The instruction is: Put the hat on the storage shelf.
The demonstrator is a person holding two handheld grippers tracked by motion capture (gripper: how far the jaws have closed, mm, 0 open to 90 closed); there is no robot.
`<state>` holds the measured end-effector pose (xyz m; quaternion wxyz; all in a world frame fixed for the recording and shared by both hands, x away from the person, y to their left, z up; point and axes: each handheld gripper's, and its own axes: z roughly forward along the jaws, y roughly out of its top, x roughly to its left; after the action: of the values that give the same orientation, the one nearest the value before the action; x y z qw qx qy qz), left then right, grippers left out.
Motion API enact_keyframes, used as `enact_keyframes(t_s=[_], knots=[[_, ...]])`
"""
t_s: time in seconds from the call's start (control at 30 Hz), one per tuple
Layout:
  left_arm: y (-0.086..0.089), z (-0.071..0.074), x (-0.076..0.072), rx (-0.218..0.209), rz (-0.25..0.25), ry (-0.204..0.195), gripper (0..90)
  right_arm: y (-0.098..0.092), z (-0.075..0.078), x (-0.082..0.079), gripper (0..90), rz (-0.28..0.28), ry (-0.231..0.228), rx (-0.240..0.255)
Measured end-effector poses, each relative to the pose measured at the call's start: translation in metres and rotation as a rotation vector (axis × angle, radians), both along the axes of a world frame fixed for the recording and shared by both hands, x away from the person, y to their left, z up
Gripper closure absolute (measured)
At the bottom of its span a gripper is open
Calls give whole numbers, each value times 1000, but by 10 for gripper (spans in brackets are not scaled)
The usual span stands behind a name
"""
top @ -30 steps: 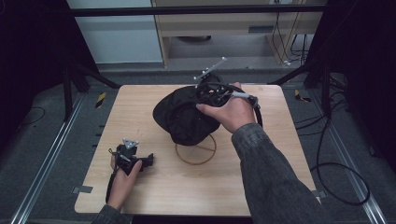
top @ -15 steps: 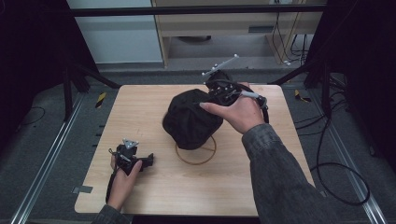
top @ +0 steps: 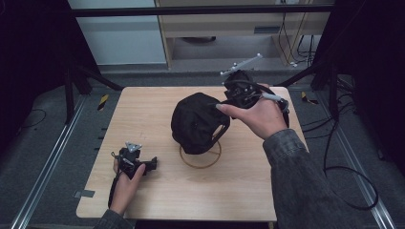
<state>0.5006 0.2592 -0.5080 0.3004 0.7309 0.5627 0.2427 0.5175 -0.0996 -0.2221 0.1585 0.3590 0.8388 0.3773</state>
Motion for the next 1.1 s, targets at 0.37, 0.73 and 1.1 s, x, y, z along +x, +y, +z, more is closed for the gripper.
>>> enact_keyframes(t_s=[0.37,0.73,1.1], knots=[[0,0,0,0,0,0,0,-23,7,-9,275,-28,-26,14],[0,0,0,0,0,0,0,-44,11,-17,248,-70,-58,39],[0,0,-1,0,-3,0,0,-68,4,-25,213,-126,-88,78]])
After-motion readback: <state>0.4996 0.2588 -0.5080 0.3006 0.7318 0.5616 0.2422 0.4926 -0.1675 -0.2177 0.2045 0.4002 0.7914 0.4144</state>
